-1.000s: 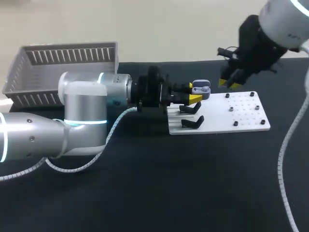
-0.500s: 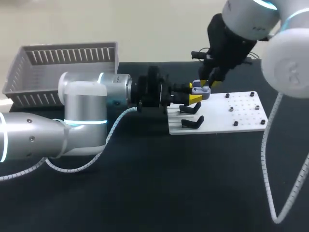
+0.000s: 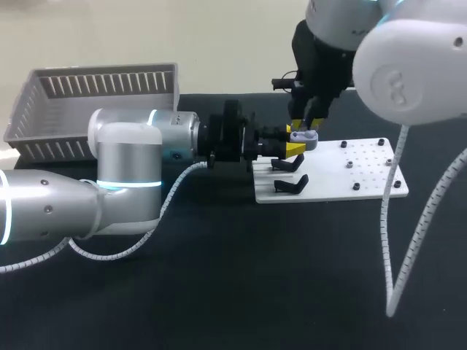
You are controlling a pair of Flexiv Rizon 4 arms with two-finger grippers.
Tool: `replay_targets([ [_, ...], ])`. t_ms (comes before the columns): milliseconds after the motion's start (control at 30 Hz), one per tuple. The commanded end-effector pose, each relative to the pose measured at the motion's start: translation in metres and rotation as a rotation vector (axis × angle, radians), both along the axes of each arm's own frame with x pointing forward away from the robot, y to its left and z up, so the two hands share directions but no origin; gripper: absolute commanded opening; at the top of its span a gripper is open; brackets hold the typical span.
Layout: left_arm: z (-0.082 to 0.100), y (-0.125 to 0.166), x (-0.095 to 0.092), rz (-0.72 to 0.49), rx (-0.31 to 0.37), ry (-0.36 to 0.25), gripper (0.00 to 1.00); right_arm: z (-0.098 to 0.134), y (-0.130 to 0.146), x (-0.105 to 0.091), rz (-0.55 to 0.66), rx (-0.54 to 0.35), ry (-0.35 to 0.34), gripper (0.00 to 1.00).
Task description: Pick up each earbud case from the left stands, insert the matching earbuds, close the lid, and place the case in the box.
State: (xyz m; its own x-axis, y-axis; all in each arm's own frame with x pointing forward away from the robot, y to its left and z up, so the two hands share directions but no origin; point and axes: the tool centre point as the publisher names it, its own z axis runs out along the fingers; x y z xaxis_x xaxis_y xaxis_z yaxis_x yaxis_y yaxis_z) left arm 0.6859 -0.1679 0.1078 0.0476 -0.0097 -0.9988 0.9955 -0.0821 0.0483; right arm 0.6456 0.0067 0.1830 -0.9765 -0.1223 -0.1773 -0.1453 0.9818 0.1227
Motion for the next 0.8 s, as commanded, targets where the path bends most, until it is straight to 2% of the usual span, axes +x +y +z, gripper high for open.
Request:
replay_targets([
  [33, -0.001, 0.000, -0.001, 0.005, -0.002, -0.002, 0.00, -0.003, 0.004, 0.007, 0.004, -0.009, 0.021, 0.00],
  [333, -0.001, 0.000, -0.001, 0.005, -0.002, -0.002, 0.00, -0.011, 0.004, 0.012, -0.006, -0.009, 0.038, 0.00],
  [800, -0.001, 0.000, -0.001, 0.005, -0.002, -0.002, 0.00, -0.023, -0.001, 0.020, -0.028, -0.035, 0.025, 0.00],
])
